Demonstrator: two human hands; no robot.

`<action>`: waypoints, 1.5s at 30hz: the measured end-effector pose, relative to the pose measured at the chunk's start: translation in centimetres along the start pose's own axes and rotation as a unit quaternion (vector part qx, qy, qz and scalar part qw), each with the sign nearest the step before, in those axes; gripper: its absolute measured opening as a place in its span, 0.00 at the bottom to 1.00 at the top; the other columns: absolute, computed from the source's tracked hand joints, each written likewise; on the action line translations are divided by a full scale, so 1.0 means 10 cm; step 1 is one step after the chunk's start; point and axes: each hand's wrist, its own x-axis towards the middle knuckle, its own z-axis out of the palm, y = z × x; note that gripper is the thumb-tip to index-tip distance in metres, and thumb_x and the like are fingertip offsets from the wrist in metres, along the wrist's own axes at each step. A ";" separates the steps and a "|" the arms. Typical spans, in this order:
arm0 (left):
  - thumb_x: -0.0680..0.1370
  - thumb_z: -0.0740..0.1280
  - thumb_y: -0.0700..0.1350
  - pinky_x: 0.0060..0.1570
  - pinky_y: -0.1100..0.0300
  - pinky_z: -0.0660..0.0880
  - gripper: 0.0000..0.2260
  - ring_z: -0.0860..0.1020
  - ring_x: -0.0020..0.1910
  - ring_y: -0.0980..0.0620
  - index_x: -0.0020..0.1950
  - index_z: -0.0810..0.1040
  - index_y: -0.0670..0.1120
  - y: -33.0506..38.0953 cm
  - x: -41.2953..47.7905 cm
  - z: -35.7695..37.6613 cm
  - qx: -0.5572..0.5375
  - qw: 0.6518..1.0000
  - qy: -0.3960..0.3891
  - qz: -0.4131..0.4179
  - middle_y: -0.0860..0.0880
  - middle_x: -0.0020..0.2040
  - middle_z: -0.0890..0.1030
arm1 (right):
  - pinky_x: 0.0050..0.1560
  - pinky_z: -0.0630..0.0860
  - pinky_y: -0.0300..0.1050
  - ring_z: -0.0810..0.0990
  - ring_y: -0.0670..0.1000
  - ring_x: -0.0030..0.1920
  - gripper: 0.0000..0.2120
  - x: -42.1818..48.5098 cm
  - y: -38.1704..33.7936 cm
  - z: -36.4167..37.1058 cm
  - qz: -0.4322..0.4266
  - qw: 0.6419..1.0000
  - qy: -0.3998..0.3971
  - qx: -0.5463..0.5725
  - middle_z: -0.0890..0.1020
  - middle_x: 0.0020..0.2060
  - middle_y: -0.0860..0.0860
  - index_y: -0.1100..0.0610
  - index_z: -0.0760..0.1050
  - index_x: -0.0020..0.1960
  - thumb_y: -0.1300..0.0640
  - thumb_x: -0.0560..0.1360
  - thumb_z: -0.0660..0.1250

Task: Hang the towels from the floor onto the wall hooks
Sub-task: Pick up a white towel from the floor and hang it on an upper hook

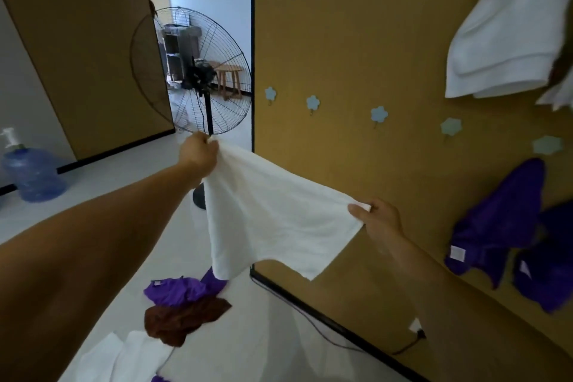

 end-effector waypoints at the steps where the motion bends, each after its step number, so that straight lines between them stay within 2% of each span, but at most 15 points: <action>1: 0.81 0.59 0.45 0.52 0.49 0.73 0.13 0.76 0.53 0.36 0.55 0.75 0.37 0.02 0.00 0.03 0.003 1.000 -0.008 0.000 0.35 0.53 0.78 | 0.38 0.78 0.39 0.81 0.46 0.38 0.08 0.00 0.00 -0.04 -0.011 1.000 0.018 0.003 0.84 0.40 0.51 0.53 0.78 0.41 0.59 0.69 0.77; 5: 0.81 0.56 0.43 0.55 0.50 0.71 0.14 0.74 0.57 0.38 0.62 0.73 0.38 0.18 0.03 0.13 0.003 0.998 -0.067 -0.007 0.37 0.59 0.76 | 0.35 0.73 0.38 0.78 0.45 0.36 0.10 0.02 -0.08 -0.11 -0.050 0.997 0.057 -0.034 0.80 0.37 0.48 0.52 0.74 0.40 0.58 0.70 0.75; 7: 0.80 0.57 0.42 0.51 0.49 0.73 0.13 0.75 0.54 0.40 0.58 0.74 0.37 0.30 -0.01 0.18 0.036 0.985 -0.165 0.015 0.39 0.55 0.76 | 0.36 0.72 0.40 0.77 0.45 0.35 0.10 0.04 -0.19 -0.09 -0.074 0.995 0.066 -0.029 0.79 0.35 0.47 0.52 0.73 0.39 0.59 0.71 0.75; 11: 0.76 0.63 0.40 0.35 0.56 0.71 0.04 0.72 0.39 0.45 0.44 0.75 0.39 0.59 -0.32 0.39 0.128 0.892 -0.427 0.074 0.44 0.43 0.73 | 0.34 0.69 0.35 0.72 0.40 0.32 0.12 0.02 -0.59 0.15 -0.145 0.988 0.007 -0.054 0.76 0.31 0.45 0.51 0.73 0.36 0.61 0.70 0.74; 15: 0.74 0.70 0.44 0.45 0.63 0.70 0.16 0.75 0.51 0.51 0.60 0.75 0.44 0.77 -0.54 0.63 -0.021 0.853 -0.504 0.134 0.51 0.53 0.76 | 0.36 0.71 0.32 0.75 0.40 0.34 0.12 -0.06 -0.88 0.37 -0.184 0.979 -0.043 -0.070 0.79 0.35 0.45 0.48 0.76 0.36 0.63 0.70 0.74; 16: 0.74 0.70 0.46 0.45 0.65 0.70 0.13 0.76 0.51 0.53 0.58 0.76 0.47 0.80 -0.56 0.66 -0.043 0.844 -0.512 0.150 0.53 0.52 0.77 | 0.38 0.72 0.33 0.76 0.40 0.36 0.12 -0.08 -0.92 0.37 -0.185 0.979 -0.043 -0.072 0.80 0.36 0.46 0.47 0.77 0.36 0.63 0.70 0.74; 18: 0.76 0.68 0.46 0.40 0.64 0.70 0.01 0.75 0.42 0.55 0.45 0.78 0.50 0.81 -0.57 0.70 -0.064 0.853 -0.488 0.174 0.53 0.42 0.78 | 0.39 0.73 0.36 0.77 0.43 0.37 0.10 -0.09 -0.95 0.33 -0.181 0.980 -0.037 -0.071 0.81 0.37 0.48 0.48 0.79 0.37 0.62 0.69 0.74; 20: 0.77 0.67 0.43 0.41 0.59 0.72 0.06 0.75 0.40 0.52 0.40 0.78 0.47 0.81 -0.57 0.73 -0.122 0.861 -0.466 0.165 0.50 0.38 0.77 | 0.39 0.74 0.39 0.78 0.44 0.37 0.05 -0.12 -0.94 0.28 -0.166 0.984 -0.020 -0.062 0.82 0.37 0.50 0.52 0.80 0.39 0.60 0.69 0.74; 24: 0.74 0.63 0.42 0.48 0.53 0.76 0.04 0.78 0.45 0.48 0.42 0.76 0.44 0.89 -0.65 0.78 -0.273 0.812 -0.512 0.071 0.47 0.42 0.78 | 0.36 0.76 0.37 0.78 0.40 0.34 0.04 -0.15 -0.93 0.25 -0.137 0.989 0.014 -0.057 0.82 0.35 0.47 0.55 0.78 0.41 0.59 0.70 0.74; 27: 0.77 0.61 0.47 0.45 0.53 0.75 0.10 0.77 0.44 0.45 0.48 0.77 0.42 0.91 -0.66 0.79 -0.275 0.803 -0.528 0.020 0.46 0.45 0.80 | 0.36 0.77 0.34 0.79 0.39 0.34 0.04 -0.16 -1.00 0.25 -0.141 0.989 0.006 -0.038 0.82 0.33 0.44 0.55 0.79 0.40 0.61 0.69 0.73; 30: 0.76 0.67 0.48 0.44 0.54 0.76 0.12 0.79 0.43 0.47 0.54 0.78 0.42 0.90 -0.65 0.77 -0.220 0.816 -0.532 0.052 0.46 0.46 0.81 | 0.41 0.80 0.41 0.83 0.45 0.39 0.03 -0.16 -1.05 0.26 -0.134 0.990 -0.007 -0.033 0.85 0.37 0.48 0.56 0.80 0.40 0.60 0.68 0.74; 33: 0.74 0.69 0.44 0.41 0.57 0.76 0.08 0.79 0.38 0.51 0.49 0.81 0.40 0.89 -0.64 0.72 -0.183 0.823 -0.526 0.113 0.48 0.40 0.80 | 0.46 0.81 0.49 0.84 0.51 0.42 0.02 -0.15 -1.05 0.28 -0.127 0.991 -0.006 -0.028 0.86 0.39 0.52 0.56 0.82 0.40 0.61 0.67 0.74; 36: 0.75 0.69 0.43 0.31 0.62 0.73 0.07 0.74 0.29 0.54 0.36 0.79 0.44 0.86 -0.61 0.67 -0.154 0.845 -0.489 0.153 0.52 0.30 0.77 | 0.48 0.80 0.48 0.83 0.48 0.42 0.05 -0.16 -1.06 0.31 -0.131 0.990 -0.033 -0.035 0.86 0.40 0.50 0.51 0.83 0.40 0.61 0.70 0.73; 38: 0.75 0.70 0.45 0.29 0.65 0.72 0.09 0.74 0.27 0.58 0.35 0.79 0.46 0.82 -0.58 0.67 -0.161 0.860 -0.459 0.153 0.55 0.28 0.77 | 0.51 0.79 0.50 0.84 0.50 0.46 0.03 -0.17 -1.06 0.31 -0.127 0.990 -0.058 -0.034 0.86 0.42 0.51 0.52 0.84 0.44 0.58 0.73 0.72; 45: 0.77 0.68 0.49 0.32 0.72 0.72 0.09 0.79 0.35 0.63 0.38 0.82 0.54 0.70 -0.47 0.57 -0.236 0.887 -0.379 0.119 0.59 0.36 0.82 | 0.52 0.80 0.38 0.84 0.45 0.50 0.08 -0.17 -1.11 0.32 -0.107 0.988 -0.112 -0.011 0.86 0.49 0.46 0.53 0.83 0.53 0.57 0.75 0.71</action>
